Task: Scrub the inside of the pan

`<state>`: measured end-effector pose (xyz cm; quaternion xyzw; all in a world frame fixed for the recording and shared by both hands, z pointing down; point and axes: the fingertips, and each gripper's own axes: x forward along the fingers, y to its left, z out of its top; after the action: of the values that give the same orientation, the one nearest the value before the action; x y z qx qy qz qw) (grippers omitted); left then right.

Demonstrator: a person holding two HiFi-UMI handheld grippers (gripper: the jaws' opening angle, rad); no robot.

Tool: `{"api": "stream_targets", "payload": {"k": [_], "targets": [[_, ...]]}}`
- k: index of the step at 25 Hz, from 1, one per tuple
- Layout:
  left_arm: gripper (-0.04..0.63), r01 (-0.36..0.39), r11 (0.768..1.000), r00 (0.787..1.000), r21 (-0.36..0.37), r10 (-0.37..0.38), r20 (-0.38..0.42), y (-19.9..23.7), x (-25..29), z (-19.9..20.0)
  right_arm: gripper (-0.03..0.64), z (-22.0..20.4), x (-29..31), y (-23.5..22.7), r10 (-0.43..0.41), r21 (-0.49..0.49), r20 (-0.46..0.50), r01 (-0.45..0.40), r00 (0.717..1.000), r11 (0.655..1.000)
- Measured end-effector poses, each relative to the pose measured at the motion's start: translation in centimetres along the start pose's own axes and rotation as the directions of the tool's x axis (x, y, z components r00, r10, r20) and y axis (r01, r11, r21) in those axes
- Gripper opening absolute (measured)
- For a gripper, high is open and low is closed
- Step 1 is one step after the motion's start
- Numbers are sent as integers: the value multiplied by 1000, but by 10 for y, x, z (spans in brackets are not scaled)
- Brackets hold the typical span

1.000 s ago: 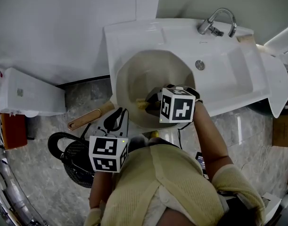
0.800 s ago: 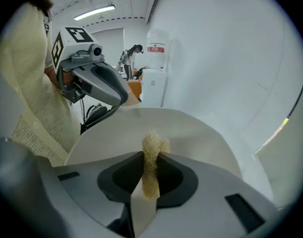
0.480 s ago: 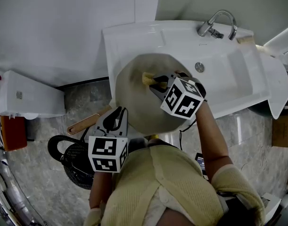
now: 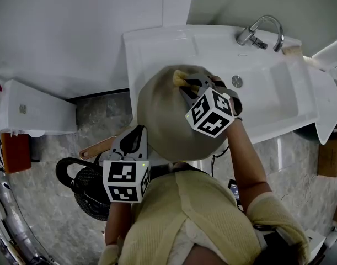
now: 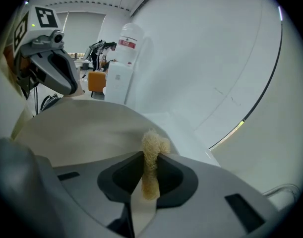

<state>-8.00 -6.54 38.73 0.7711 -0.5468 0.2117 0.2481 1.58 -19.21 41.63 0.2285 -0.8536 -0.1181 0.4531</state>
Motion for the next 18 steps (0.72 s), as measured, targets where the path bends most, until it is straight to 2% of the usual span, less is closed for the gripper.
{"api": "stream_targets", "payload": {"k": [5, 12, 18], "targets": [[74, -13, 1000, 1000, -2, 13, -3, 4, 2, 1, 78, -5, 10, -9, -37, 1, -36, 37, 999, 999], [69, -37, 999, 999, 21, 37, -6, 7, 3, 1, 78, -15, 23, -15, -52, -31, -83, 49, 995, 998], [69, -44, 999, 999, 7, 44, -8, 11, 3, 1, 78, -25, 33, -14, -42, -12, -133, 41, 990, 999]]}}
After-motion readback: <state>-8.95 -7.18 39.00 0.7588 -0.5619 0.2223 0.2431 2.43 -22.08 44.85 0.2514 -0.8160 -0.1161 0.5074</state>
